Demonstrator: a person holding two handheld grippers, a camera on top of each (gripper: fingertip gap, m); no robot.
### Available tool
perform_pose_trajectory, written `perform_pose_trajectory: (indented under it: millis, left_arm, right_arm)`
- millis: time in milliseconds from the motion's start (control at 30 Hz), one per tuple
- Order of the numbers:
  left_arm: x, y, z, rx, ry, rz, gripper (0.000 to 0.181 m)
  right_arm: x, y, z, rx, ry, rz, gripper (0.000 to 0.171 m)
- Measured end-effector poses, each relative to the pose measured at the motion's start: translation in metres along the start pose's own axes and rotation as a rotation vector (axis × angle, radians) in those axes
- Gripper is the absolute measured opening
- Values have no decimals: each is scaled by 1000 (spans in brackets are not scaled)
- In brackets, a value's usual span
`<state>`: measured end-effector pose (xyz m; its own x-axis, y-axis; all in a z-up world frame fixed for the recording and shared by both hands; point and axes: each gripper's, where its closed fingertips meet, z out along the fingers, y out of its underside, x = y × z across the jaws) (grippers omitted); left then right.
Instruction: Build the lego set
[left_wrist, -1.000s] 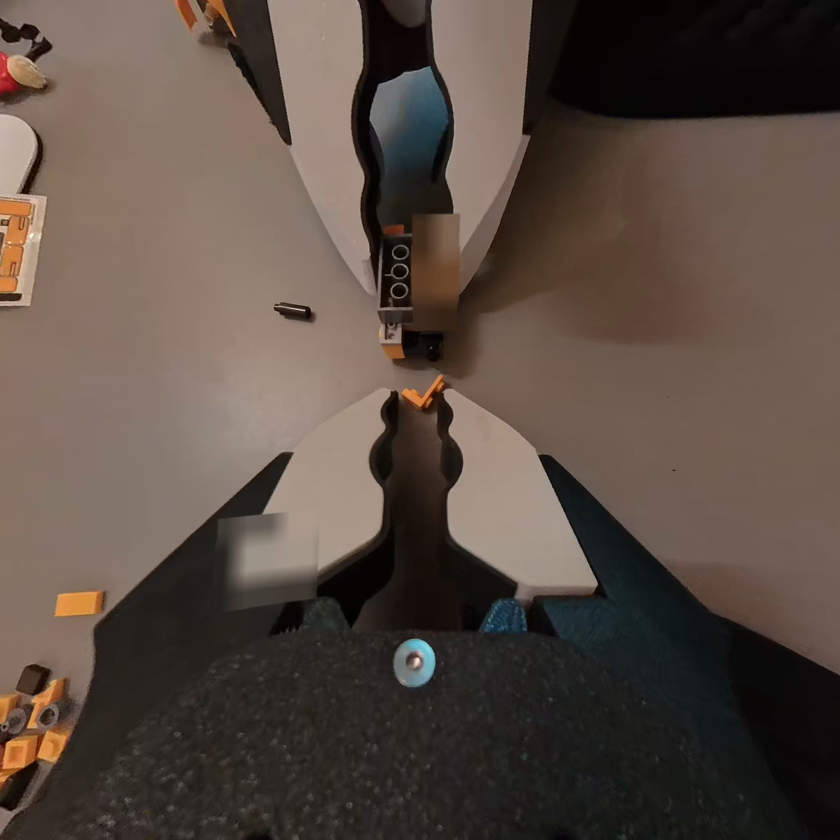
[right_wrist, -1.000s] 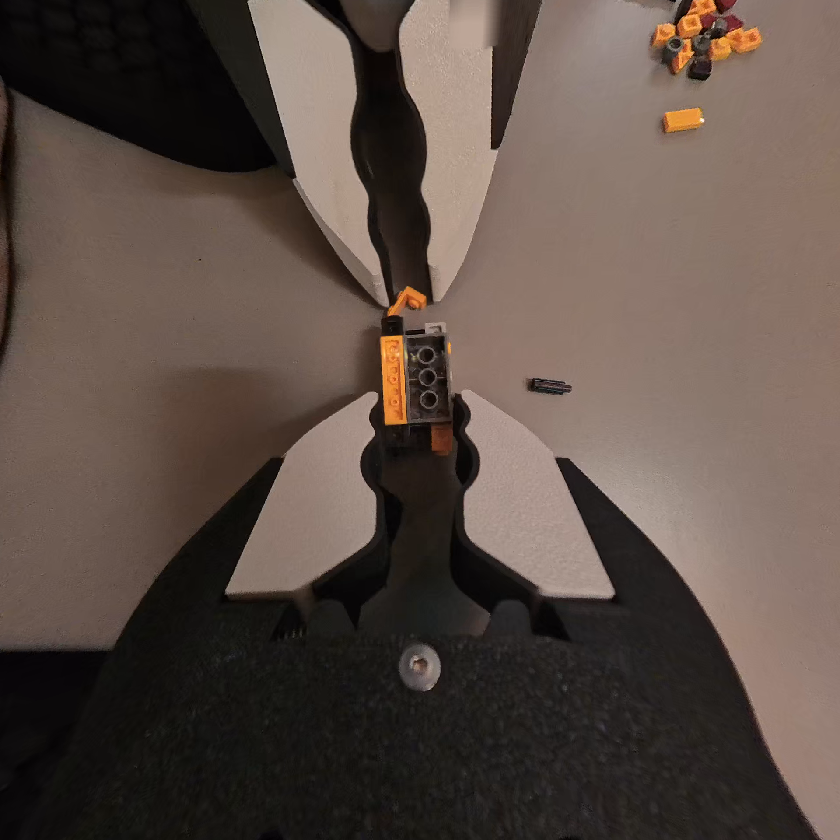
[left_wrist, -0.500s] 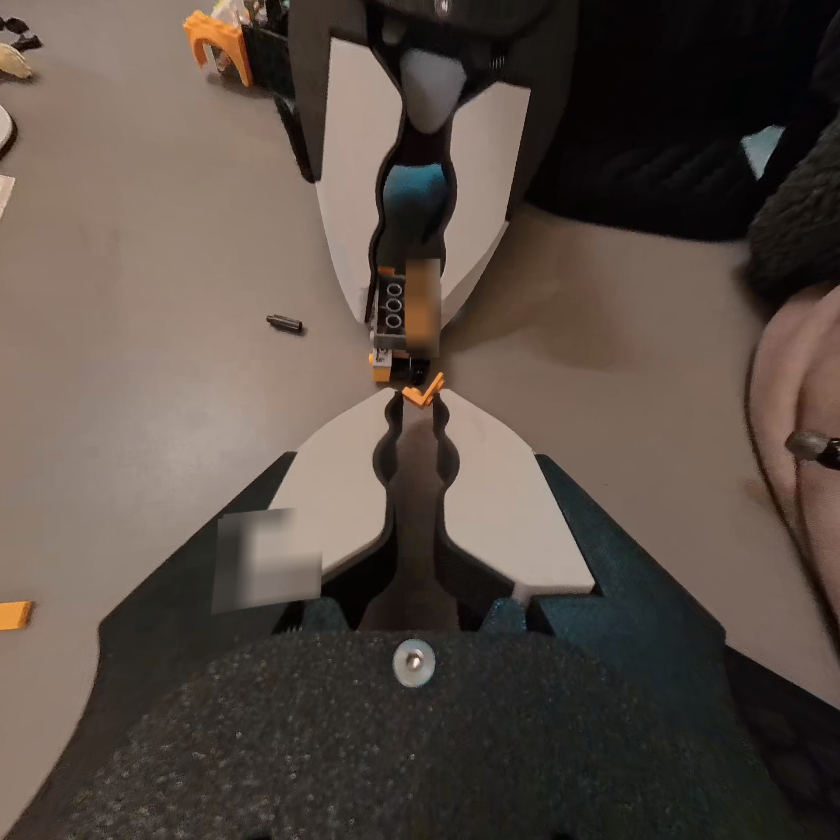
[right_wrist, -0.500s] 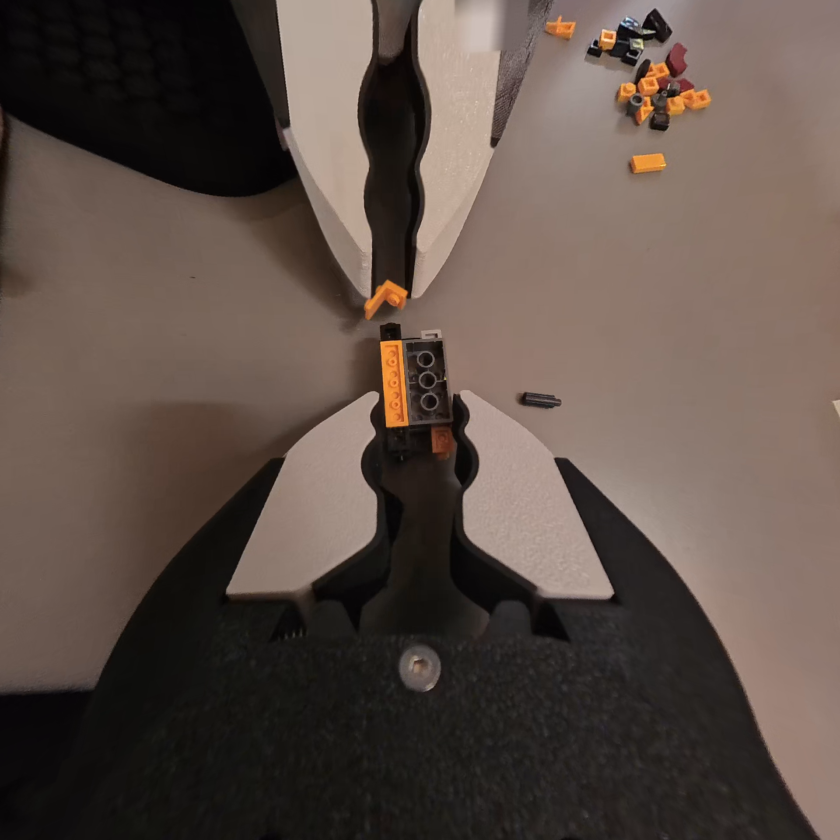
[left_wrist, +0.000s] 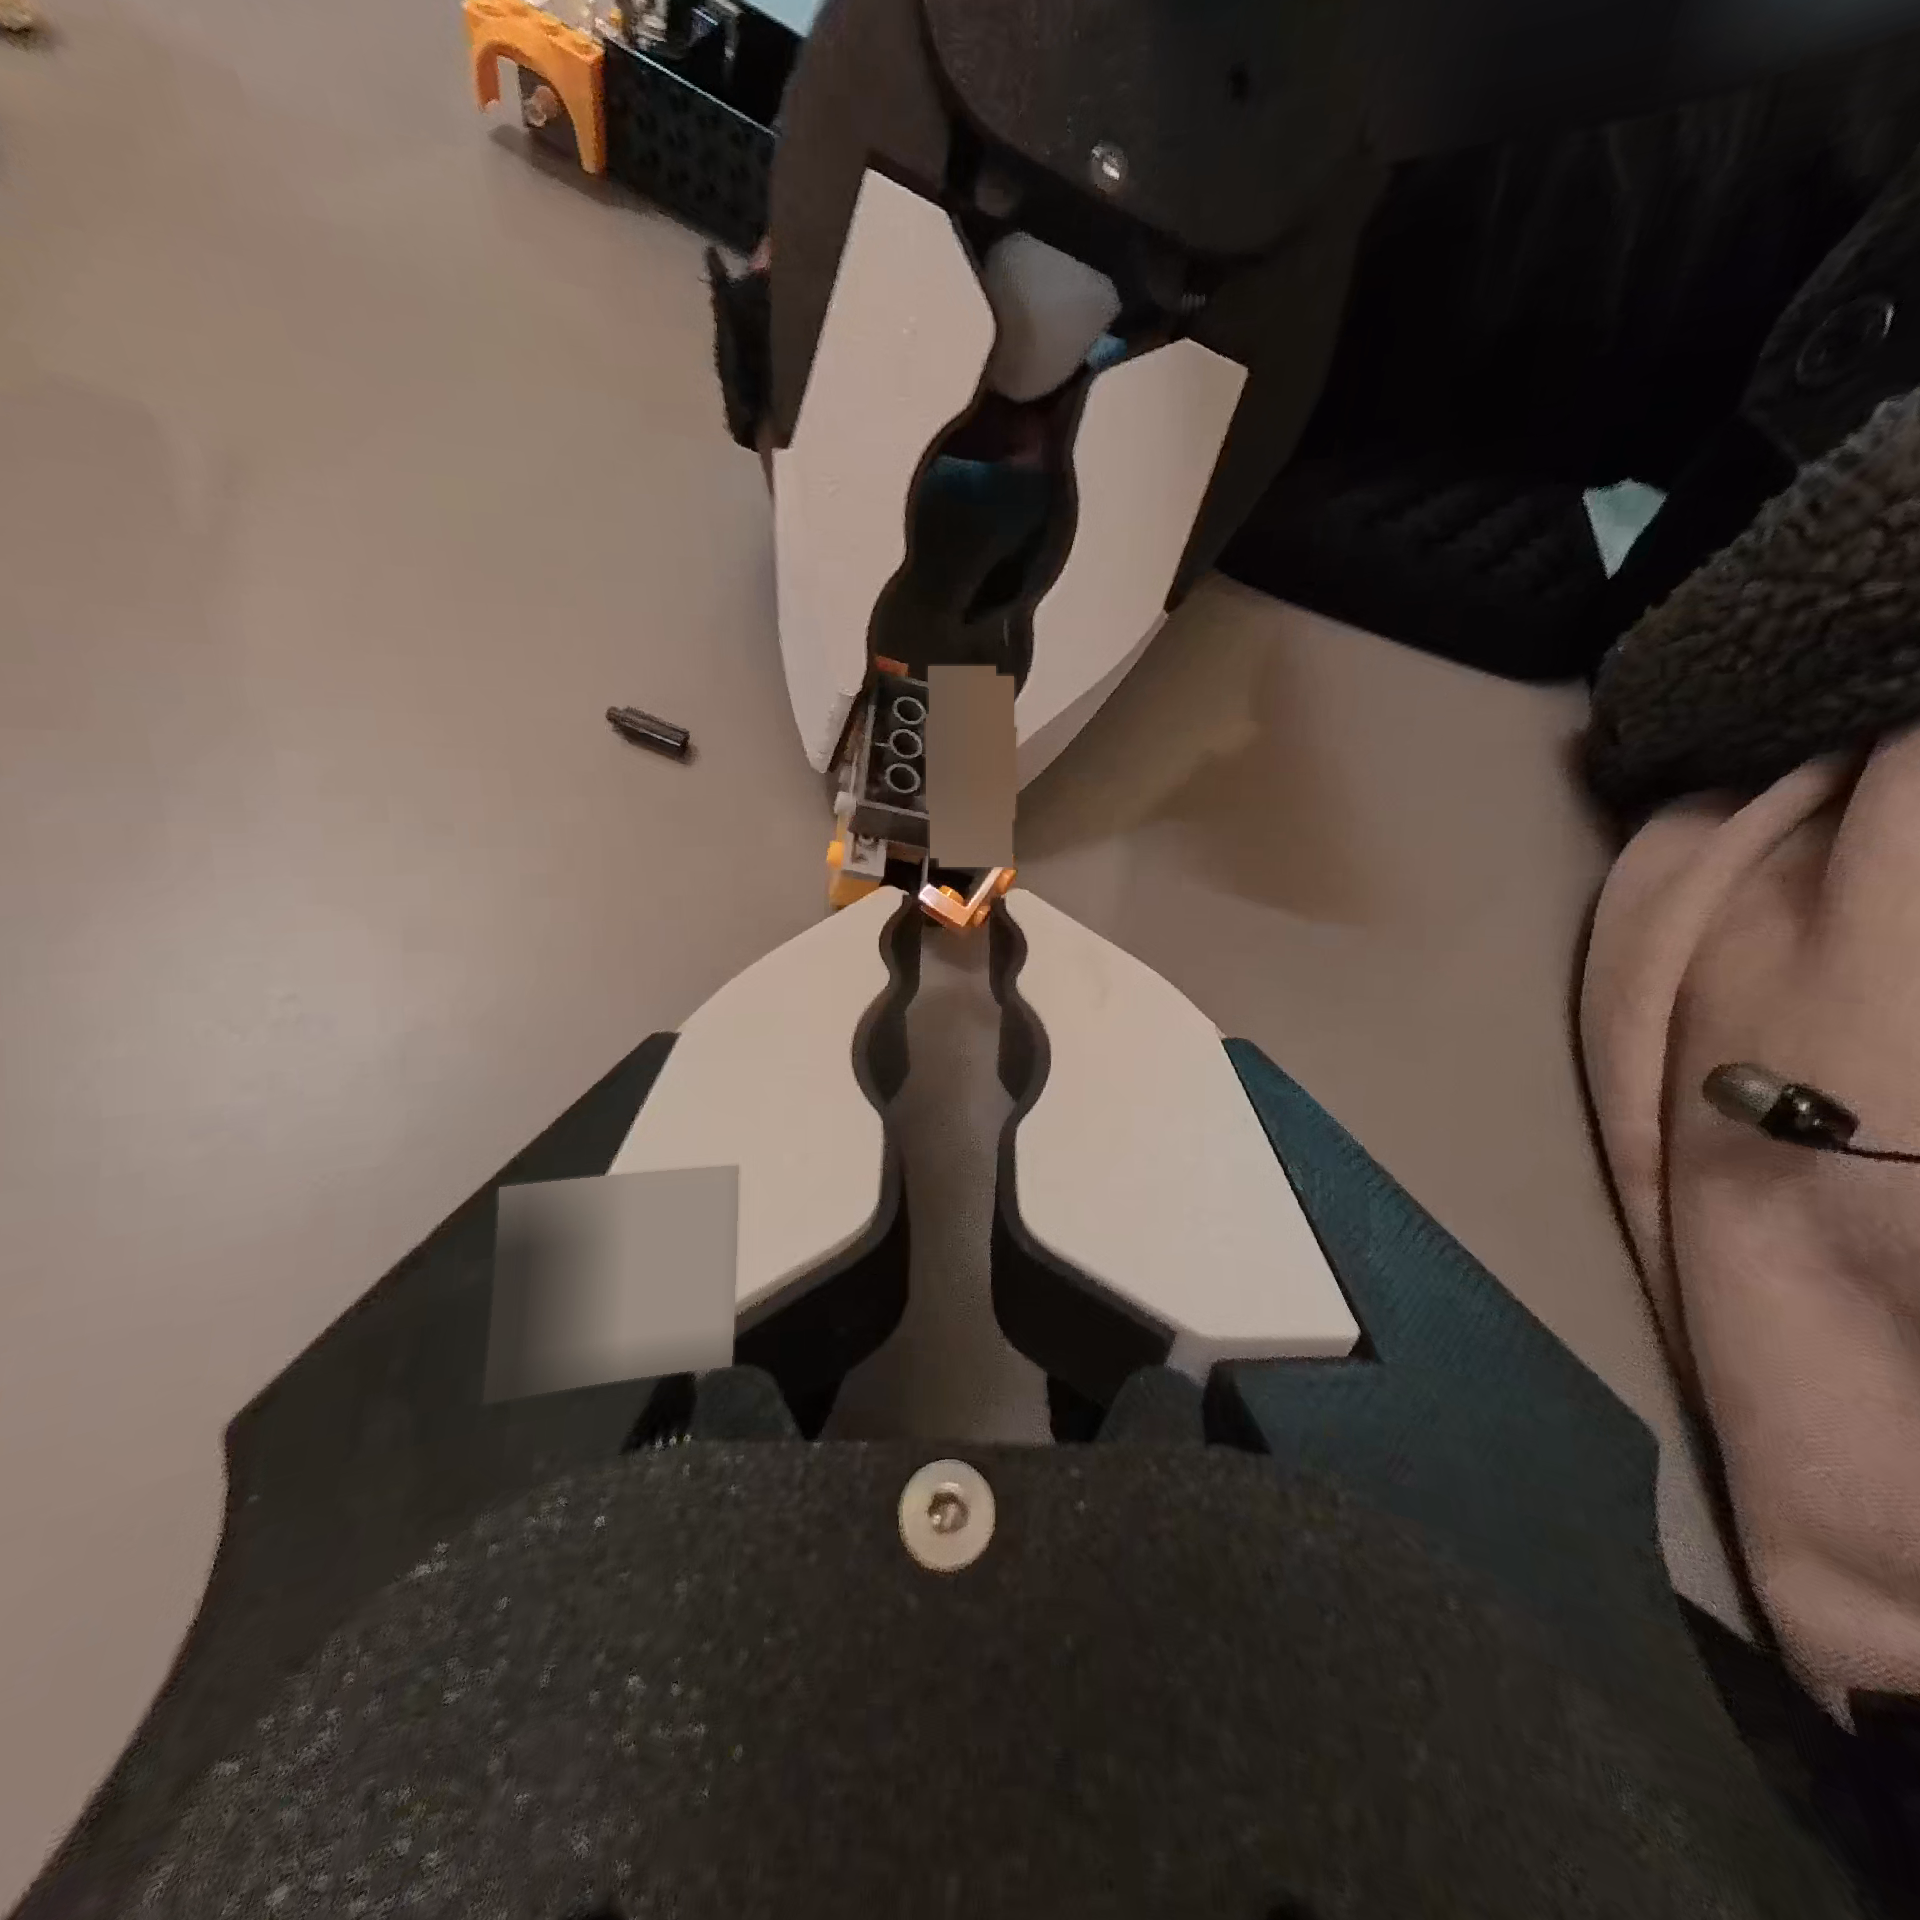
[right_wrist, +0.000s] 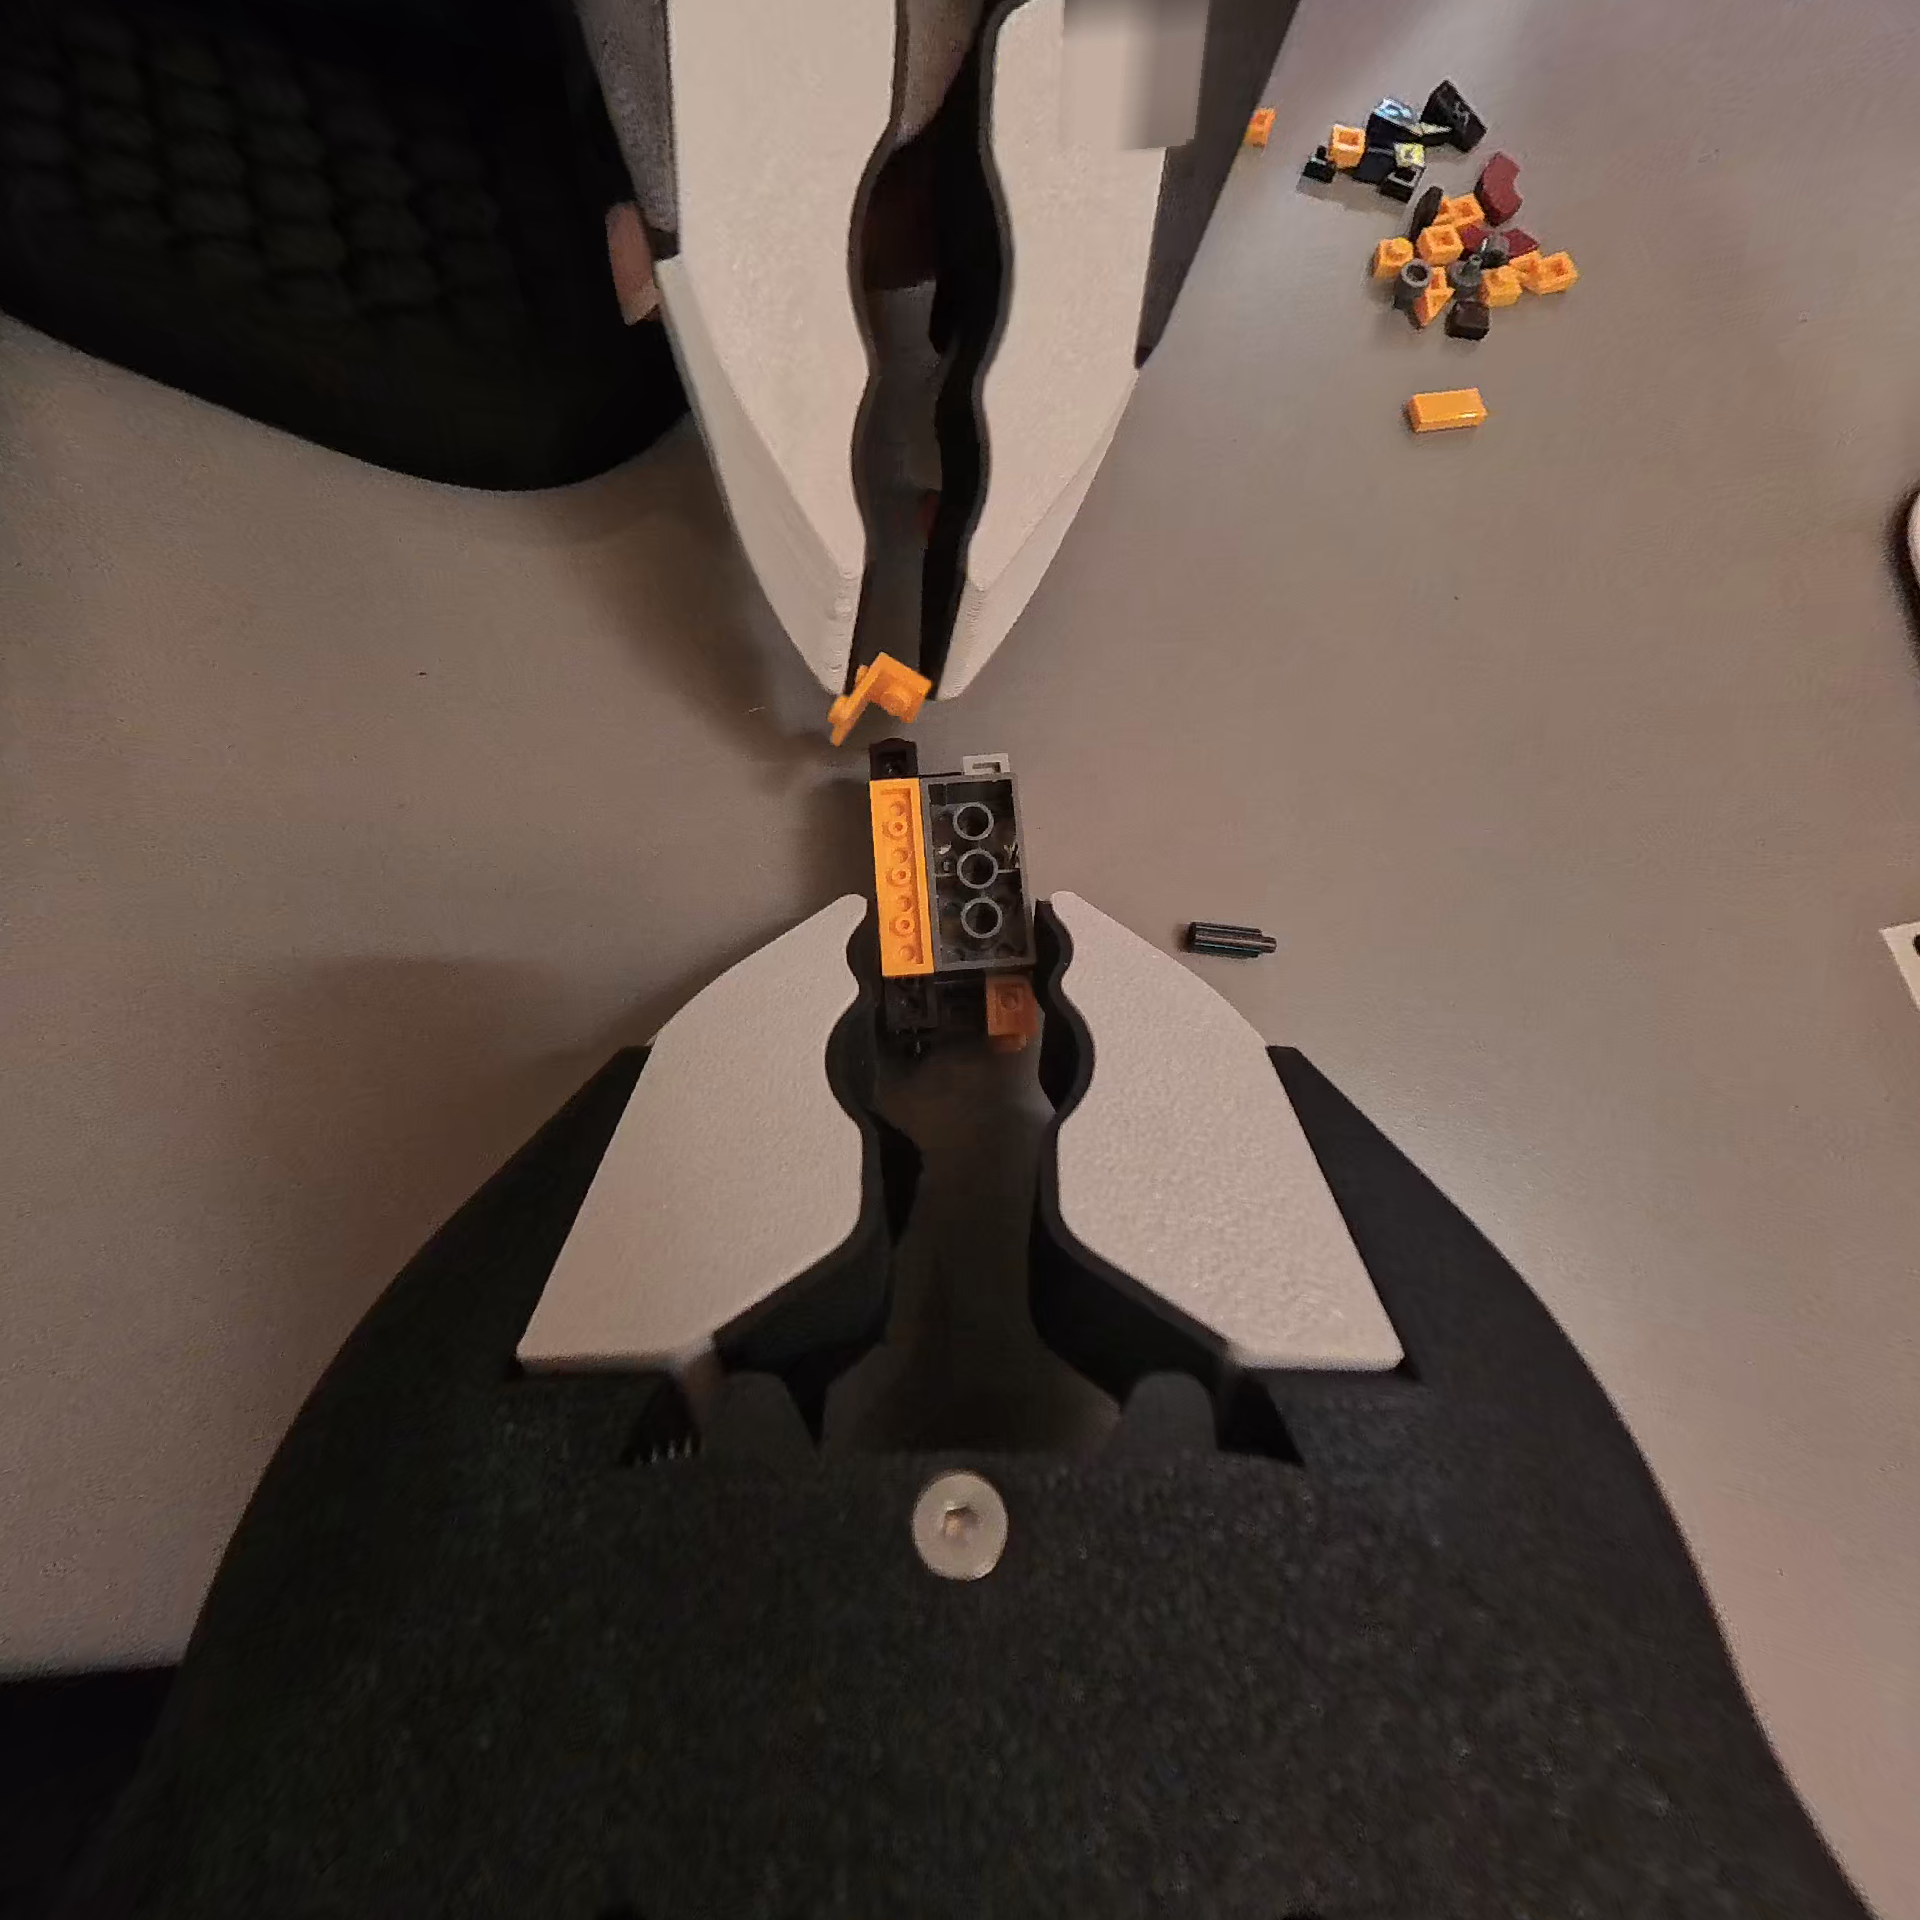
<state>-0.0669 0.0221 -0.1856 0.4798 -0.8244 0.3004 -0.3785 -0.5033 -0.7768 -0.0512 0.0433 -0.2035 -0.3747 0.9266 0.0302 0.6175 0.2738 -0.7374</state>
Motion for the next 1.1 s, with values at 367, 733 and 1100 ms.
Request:
perform_pose_trajectory:
  millis: [367,733,1100]
  left_arm:
    - [10,1,-3,-399,2,427,12]
    - [16,31,12,-423,51,692,18]
    - [25,27,-15,-258,-56,-247,21]
  right_arm:
    - [-7,1,-2,14,-58,43,27]
    - [-10,7,-8,-39,-65,14,27]
    - [-6,8,-7,-25,-54,50,27]
